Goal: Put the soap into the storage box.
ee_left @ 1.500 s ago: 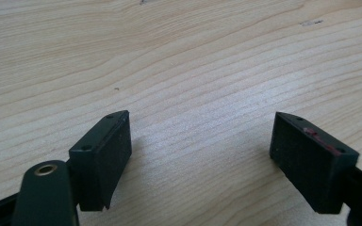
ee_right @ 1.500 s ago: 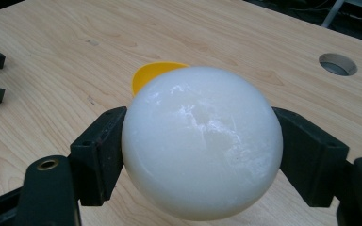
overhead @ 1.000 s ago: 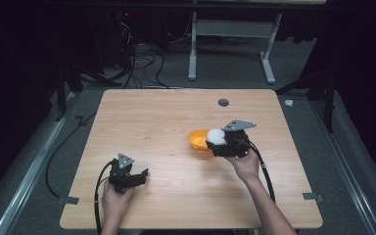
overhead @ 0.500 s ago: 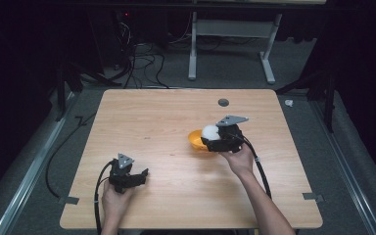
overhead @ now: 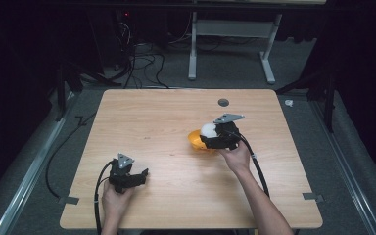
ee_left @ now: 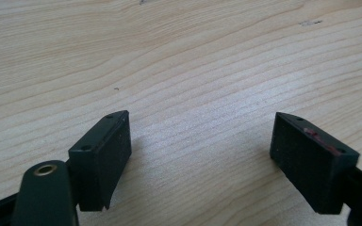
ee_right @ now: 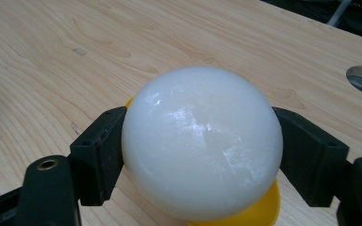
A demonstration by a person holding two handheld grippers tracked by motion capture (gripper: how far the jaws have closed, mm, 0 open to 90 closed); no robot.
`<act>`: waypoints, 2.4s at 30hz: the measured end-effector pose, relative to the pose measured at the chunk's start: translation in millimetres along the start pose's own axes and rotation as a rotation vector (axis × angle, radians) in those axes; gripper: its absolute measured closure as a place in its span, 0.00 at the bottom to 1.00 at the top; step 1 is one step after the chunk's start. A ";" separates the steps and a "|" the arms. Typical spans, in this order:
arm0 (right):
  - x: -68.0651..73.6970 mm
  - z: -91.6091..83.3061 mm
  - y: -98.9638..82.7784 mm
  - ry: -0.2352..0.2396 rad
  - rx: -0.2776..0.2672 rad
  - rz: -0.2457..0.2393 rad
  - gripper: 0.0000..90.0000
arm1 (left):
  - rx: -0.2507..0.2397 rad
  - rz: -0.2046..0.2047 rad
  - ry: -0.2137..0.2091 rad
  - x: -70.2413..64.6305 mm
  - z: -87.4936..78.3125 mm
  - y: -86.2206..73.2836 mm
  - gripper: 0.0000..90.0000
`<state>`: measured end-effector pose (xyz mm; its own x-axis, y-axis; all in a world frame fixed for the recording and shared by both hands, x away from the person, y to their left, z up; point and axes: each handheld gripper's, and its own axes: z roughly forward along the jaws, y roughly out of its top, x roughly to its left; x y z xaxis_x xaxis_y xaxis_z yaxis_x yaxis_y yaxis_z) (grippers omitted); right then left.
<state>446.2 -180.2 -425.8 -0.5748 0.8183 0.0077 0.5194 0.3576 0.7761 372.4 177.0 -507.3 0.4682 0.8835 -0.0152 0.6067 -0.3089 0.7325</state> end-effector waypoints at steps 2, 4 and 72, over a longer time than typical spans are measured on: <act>-1.0 2.4 -0.5 -0.003 0.005 0.005 0.27 | 0.000 0.000 0.000 0.0 0.0 0.0 0.24; -2.0 4.6 -1.0 -0.003 0.010 0.006 0.27 | 0.000 0.000 0.000 0.0 0.0 0.0 0.24; -6.9 2.3 -5.1 -0.008 -0.005 0.031 0.27 | 0.000 0.000 0.000 0.0 0.0 0.0 0.24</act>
<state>449.0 -186.7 -431.3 -0.5533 0.8326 0.0265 0.5335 0.3297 0.7789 372.4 177.0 -507.4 0.4684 0.8834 -0.0152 0.6066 -0.3090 0.7325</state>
